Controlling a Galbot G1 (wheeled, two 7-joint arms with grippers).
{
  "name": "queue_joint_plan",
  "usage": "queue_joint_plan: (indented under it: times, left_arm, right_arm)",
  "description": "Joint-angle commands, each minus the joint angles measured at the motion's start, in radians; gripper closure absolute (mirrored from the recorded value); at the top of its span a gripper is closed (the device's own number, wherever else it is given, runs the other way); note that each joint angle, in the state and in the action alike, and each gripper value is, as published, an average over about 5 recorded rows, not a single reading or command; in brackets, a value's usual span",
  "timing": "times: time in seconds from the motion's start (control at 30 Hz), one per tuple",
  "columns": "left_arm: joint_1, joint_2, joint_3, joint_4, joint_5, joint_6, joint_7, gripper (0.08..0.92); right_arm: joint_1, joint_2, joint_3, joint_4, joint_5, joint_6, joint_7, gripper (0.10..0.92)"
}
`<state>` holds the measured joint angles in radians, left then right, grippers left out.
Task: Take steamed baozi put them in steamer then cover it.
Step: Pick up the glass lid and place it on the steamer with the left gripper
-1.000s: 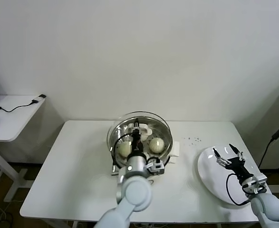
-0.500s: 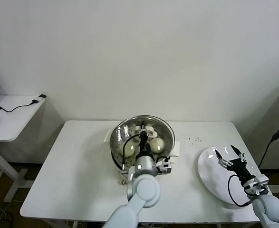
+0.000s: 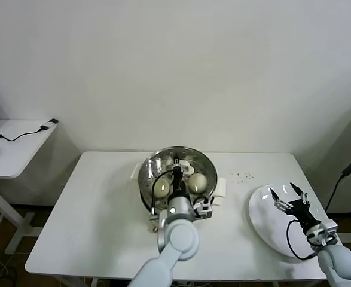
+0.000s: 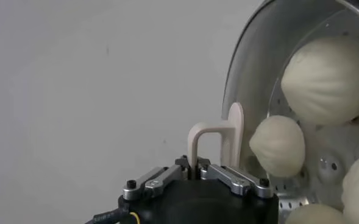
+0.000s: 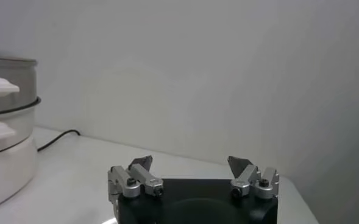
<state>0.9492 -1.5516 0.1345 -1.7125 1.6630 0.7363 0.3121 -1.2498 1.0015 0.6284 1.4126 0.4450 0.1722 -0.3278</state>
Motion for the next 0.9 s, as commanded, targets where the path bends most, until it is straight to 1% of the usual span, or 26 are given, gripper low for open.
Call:
queue_joint_plan:
  times: [0.03, 0.4, 0.63, 0.73, 0.9]
  left_arm:
    - [0.005, -0.001, -0.005, 0.009, -0.011, 0.049, -0.010, 0.854]
    - [0.007, 0.003, 0.000, 0.018, -0.023, 0.049, -0.028, 0.854]
    - [0.009, 0.023, 0.007, -0.009, -0.015, 0.049, 0.006, 0.847]
    - [0.014, 0.034, 0.011, -0.035, -0.014, 0.049, 0.021, 0.796]
    - [0.030, 0.057, 0.016, -0.088, -0.016, 0.049, 0.036, 0.650]
  right_arm:
    - [0.001, 0.001, 0.002, -0.003, -0.001, 0.001, -0.002, 0.203]
    - [0.000, 0.004, 0.005, -0.006, -0.005, 0.003, -0.007, 0.203]
    - [0.001, 0.004, 0.007, -0.007, -0.005, 0.002, -0.008, 0.203]
    - [0.002, 0.003, 0.008, -0.008, -0.006, 0.001, -0.010, 0.203]
    - [0.003, 0.002, 0.010, -0.009, -0.006, -0.001, -0.012, 0.203]
